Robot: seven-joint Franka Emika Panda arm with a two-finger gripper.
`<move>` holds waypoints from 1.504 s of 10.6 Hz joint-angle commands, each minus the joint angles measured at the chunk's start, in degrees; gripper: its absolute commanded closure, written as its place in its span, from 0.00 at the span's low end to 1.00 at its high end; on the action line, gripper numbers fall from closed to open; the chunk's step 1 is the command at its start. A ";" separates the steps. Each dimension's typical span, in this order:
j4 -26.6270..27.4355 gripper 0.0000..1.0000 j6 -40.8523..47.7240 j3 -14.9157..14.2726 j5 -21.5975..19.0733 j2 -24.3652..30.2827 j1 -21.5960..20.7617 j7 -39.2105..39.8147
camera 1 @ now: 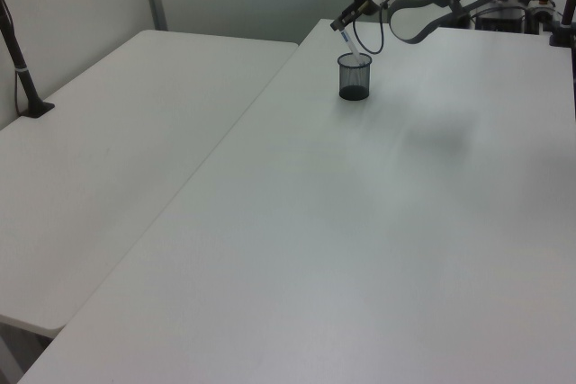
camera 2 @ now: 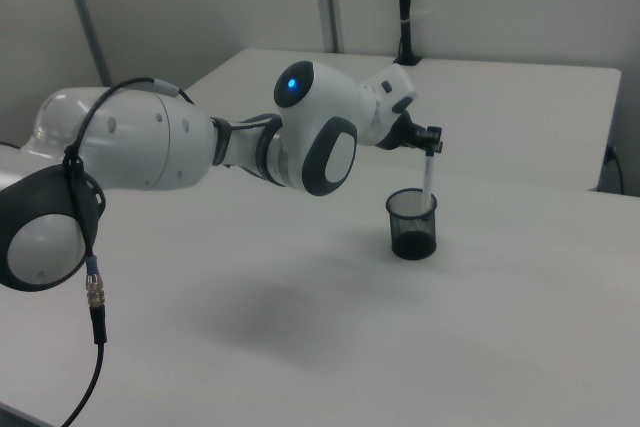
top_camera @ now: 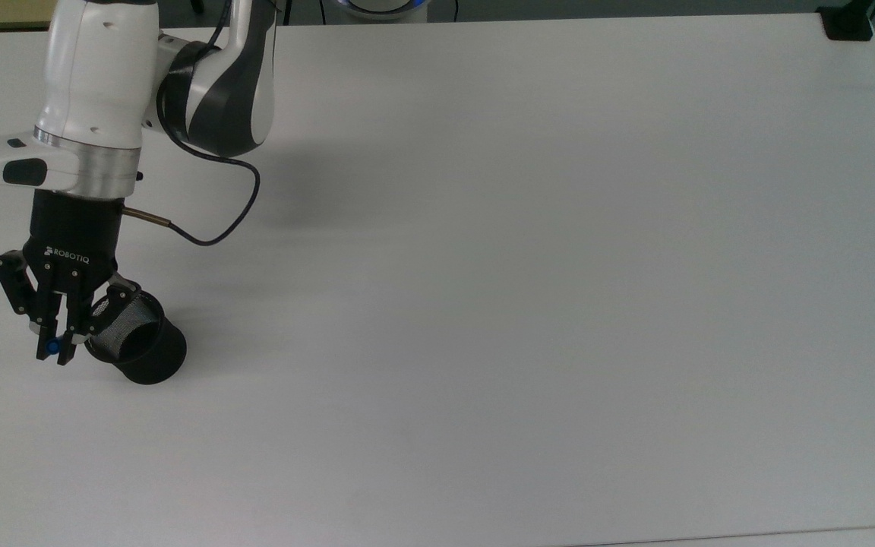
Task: Remove the marker
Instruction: 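Pull the marker out of the cup and carry it away from the cup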
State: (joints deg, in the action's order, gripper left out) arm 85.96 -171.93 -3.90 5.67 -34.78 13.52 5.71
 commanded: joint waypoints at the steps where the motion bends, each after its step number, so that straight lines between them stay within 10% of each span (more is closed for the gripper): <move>1: 2.11 0.93 9.12 -0.41 0.48 5.06 -0.25 10.09; 7: 1.32 0.93 25.04 3.18 -1.36 10.69 -4.02 10.20; 16: 3.34 0.79 32.10 6.36 -0.66 3.06 -11.49 0.27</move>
State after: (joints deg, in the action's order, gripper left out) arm 89.36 -140.73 3.00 5.04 -30.11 2.95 8.12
